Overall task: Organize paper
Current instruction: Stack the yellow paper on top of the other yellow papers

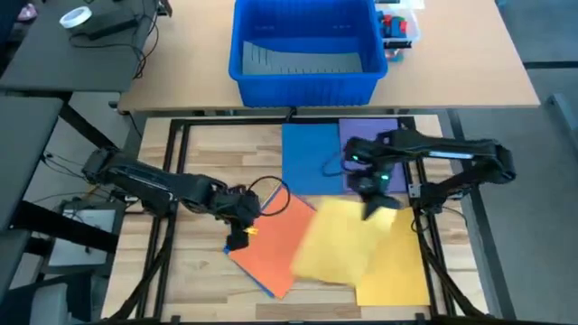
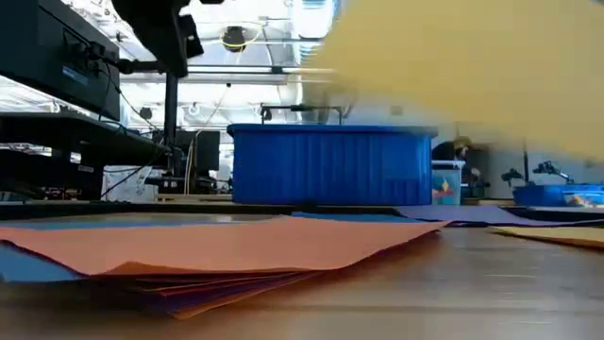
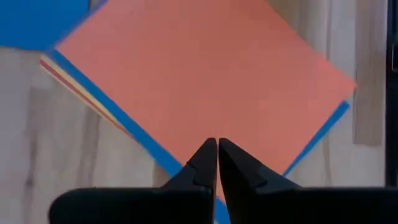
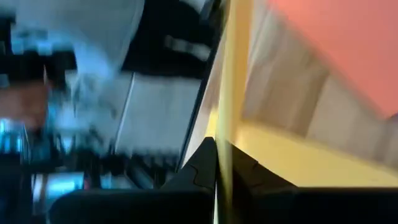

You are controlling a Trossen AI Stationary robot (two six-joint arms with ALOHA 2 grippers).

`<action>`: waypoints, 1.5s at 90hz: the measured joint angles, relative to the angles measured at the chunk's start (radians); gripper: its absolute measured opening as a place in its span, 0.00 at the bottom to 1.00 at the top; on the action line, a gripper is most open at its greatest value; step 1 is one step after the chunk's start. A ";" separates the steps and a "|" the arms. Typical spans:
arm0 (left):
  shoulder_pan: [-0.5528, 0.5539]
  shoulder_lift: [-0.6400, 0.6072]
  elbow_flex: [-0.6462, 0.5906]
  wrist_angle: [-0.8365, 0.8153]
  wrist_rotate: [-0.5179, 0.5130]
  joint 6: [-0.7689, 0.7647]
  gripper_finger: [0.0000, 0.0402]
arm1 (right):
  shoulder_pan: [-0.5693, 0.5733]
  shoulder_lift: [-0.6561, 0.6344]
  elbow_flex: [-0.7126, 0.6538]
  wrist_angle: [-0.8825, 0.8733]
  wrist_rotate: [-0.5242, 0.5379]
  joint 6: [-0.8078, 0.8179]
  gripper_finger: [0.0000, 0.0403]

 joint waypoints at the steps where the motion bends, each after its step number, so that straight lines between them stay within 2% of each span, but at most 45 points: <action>1: 0.001 -0.002 0.000 0.000 0.000 0.012 0.00 | 0.003 -0.002 -0.003 -0.012 0.001 -0.003 0.00; 13: 0.029 -0.010 0.000 -0.004 -0.003 0.126 0.00 | 0.042 0.001 -0.067 -0.049 0.084 0.012 0.00; 40: 0.109 -0.009 0.000 -0.066 -0.003 0.294 0.00 | 0.037 0.097 -0.333 0.113 0.106 0.128 0.00; 48: 0.127 -0.009 0.000 -0.093 -0.003 0.321 0.00 | 0.031 0.107 -0.384 0.151 0.195 0.171 0.00; 66: 0.153 -0.009 0.000 -0.101 -0.002 0.334 0.00 | 0.008 0.107 -0.393 0.190 0.502 0.277 0.00; 72: 0.159 -0.009 0.000 -0.101 -0.002 0.334 0.00 | 0.000 0.107 -0.393 0.192 0.554 0.299 0.00; 96: 0.163 -0.009 0.000 -0.106 -0.002 0.332 0.00 | 0.033 0.167 -0.393 0.175 0.576 0.346 0.00; 112: 0.163 -0.009 0.000 -0.111 -0.002 0.329 0.00 | 0.082 0.262 -0.393 0.175 0.491 0.316 0.00; 135: 0.163 -0.009 0.000 -0.111 -0.001 0.329 0.00 | 0.152 0.355 -0.395 0.172 0.520 0.321 0.00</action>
